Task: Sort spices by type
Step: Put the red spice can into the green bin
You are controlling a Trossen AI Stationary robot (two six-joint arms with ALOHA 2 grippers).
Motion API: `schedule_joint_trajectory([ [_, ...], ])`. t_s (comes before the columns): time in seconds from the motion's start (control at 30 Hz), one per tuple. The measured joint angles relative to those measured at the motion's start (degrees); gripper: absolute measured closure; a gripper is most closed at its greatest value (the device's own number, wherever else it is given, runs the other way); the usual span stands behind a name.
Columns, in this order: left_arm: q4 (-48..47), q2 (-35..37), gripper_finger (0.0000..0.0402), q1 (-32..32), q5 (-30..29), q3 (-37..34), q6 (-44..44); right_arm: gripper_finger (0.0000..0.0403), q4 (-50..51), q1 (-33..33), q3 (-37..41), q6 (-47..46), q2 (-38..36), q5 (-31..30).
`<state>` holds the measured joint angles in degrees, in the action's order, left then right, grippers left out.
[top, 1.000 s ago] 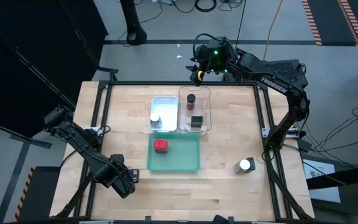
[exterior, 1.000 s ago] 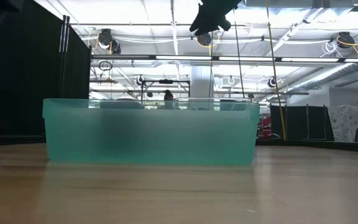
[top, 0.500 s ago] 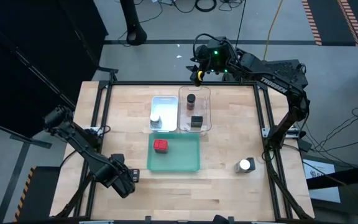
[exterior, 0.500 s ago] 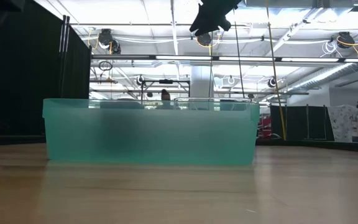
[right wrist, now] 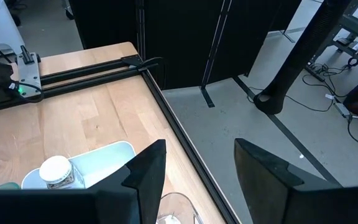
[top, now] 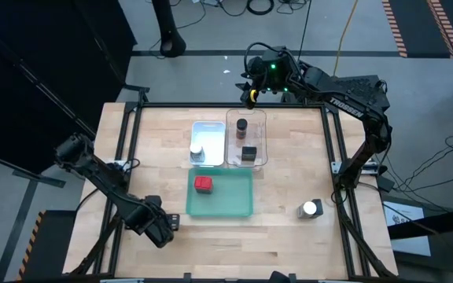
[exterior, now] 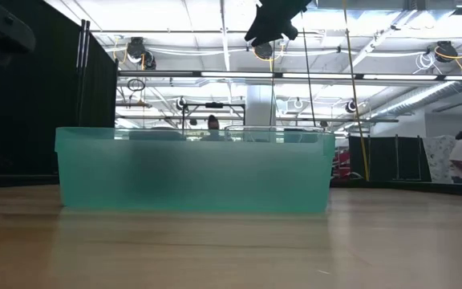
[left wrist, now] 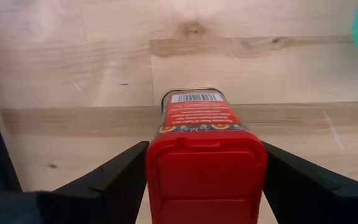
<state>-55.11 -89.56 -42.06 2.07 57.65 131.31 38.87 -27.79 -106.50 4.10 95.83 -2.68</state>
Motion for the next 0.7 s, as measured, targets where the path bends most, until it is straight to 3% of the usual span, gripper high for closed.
schedule_joint_trajectory([
  [0.17,0.7,0.0,0.0181,0.0,0.0,0.0,-2.0,0.0229,0.0,0.0,0.0,-0.1,0.0,0.0],
  [0.47,-0.9,2.3,0.018,0.0,2.7,1.5,-6.0,0.0229,0.2,0.0,0.0,0.0,0.0,0.0],
  [0.7,-12.9,9.1,0.018,1.2,3.1,9.2,-16.3,0.0229,3.1,0.0,0.0,0.1,-0.4,-0.1],
])
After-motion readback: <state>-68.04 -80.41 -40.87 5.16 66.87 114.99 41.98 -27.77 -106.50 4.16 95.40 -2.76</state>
